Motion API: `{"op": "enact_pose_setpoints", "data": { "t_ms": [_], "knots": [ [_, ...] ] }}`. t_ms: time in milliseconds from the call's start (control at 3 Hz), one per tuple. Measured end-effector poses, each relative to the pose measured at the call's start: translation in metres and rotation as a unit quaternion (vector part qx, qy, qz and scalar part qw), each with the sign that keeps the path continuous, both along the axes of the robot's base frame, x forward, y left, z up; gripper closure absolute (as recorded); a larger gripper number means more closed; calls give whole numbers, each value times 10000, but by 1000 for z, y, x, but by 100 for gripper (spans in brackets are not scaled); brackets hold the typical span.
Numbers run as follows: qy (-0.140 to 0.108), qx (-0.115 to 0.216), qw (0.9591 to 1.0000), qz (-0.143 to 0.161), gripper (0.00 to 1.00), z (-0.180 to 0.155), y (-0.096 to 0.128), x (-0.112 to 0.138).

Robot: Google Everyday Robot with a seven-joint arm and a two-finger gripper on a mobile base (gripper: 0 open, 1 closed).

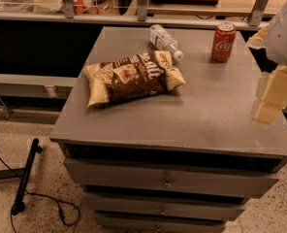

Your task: Knock coke can over

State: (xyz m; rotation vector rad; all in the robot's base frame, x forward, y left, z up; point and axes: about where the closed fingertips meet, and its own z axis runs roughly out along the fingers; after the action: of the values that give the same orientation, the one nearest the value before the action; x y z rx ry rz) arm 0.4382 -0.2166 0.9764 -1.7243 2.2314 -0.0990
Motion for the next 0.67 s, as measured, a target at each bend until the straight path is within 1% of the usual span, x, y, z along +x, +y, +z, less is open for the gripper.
{"op": "enact_pose_setpoints", "data": {
  "t_ms": [333, 667],
  "knots": [
    [0, 0, 10000, 0, 0, 0, 0, 0],
    [-120, 113, 9998, -126, 0, 4, -3, 0]
  ]
}}
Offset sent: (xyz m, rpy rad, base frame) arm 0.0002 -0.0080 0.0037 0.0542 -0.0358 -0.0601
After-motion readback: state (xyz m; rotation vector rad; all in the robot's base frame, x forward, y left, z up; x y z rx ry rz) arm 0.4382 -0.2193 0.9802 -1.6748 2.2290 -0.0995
